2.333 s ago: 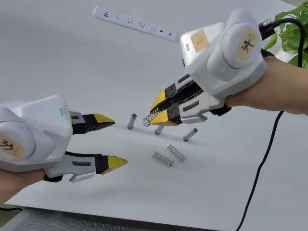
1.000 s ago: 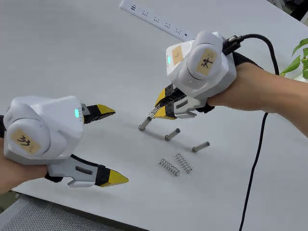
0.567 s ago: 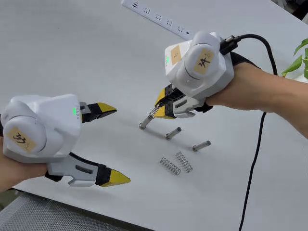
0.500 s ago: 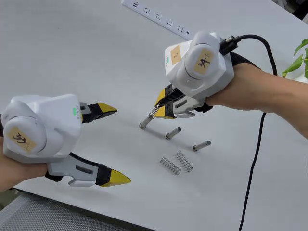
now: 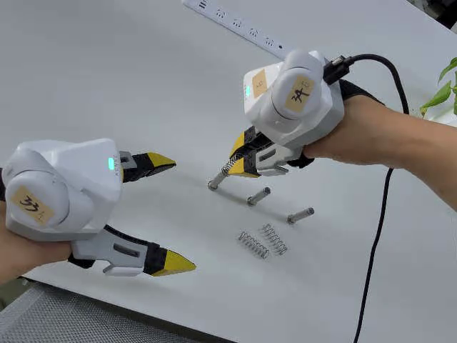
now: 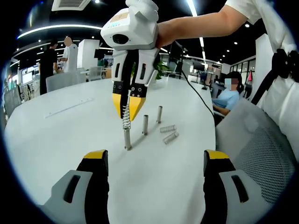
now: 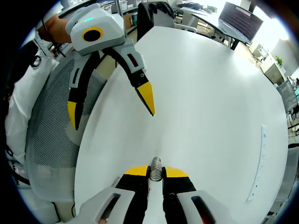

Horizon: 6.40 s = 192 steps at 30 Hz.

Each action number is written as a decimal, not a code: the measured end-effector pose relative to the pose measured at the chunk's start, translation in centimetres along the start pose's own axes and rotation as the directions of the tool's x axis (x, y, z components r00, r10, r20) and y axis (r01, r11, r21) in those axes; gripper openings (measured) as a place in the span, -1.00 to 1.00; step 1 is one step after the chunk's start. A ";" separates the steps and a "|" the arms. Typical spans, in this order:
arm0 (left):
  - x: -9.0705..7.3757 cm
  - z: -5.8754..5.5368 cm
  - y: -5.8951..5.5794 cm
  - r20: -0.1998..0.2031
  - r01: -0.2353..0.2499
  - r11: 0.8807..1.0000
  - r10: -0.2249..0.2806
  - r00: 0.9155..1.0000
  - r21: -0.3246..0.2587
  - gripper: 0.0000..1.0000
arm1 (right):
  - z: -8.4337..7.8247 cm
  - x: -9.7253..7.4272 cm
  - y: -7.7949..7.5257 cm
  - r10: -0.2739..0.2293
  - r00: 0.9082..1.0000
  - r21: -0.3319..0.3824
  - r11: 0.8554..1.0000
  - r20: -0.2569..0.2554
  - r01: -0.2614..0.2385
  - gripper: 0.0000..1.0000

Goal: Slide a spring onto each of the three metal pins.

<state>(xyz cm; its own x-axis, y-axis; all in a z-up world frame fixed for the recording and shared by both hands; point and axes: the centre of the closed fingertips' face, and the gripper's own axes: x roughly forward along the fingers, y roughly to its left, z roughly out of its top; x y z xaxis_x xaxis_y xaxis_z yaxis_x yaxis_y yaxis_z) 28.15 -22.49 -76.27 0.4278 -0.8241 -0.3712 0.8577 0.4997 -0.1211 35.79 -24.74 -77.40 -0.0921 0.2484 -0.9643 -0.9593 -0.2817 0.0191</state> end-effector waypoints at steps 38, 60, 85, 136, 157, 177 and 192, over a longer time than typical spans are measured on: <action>0.2 -0.4 -0.1 0.003 0.011 1.000 -0.011 1.000 -0.020 0.64 | -0.5 2.5 0.1 0.030 1.000 -0.001 1.000 -0.011 -0.030 -0.86; 0.2 -0.7 -0.1 0.001 0.014 0.999 -0.014 1.000 -0.029 0.62 | -0.9 4.2 0.3 0.047 0.999 0.000 0.999 -0.016 -0.047 -0.86; -0.1 -0.7 -0.3 0.000 0.013 1.000 -0.013 1.000 -0.028 0.61 | -0.8 4.9 0.5 0.042 0.999 0.006 0.999 -0.020 -0.042 -0.82; -0.9 1.1 -0.3 -0.064 0.020 0.999 -0.018 0.998 0.031 0.67 | -2.6 -5.0 2.9 -0.251 0.919 0.333 0.932 0.303 0.144 -0.10; -0.4 1.5 -0.8 -0.145 0.054 0.995 -0.042 0.988 0.080 0.65 | -10.2 -6.2 8.9 -0.421 0.819 0.584 0.801 0.391 0.133 0.35; 3.9 1.3 -3.2 -0.267 0.186 0.971 -0.141 0.953 0.151 0.27 | -14.5 -4.7 12.5 -0.521 0.745 0.707 0.701 0.416 0.096 0.65; 9.9 -1.0 -4.3 -0.407 0.280 0.932 -0.170 0.898 0.229 -0.31 | -15.5 -4.5 13.3 -0.553 0.727 0.744 0.662 0.407 0.087 0.63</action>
<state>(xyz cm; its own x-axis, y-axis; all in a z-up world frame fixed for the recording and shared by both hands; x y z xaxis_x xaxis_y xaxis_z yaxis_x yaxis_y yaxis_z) 28.42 -32.56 -80.36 0.1225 -0.7160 -0.6873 0.9847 0.1741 -0.0058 27.54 -44.01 -76.91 0.3553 0.7137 -0.6036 -0.8418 0.5251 0.1254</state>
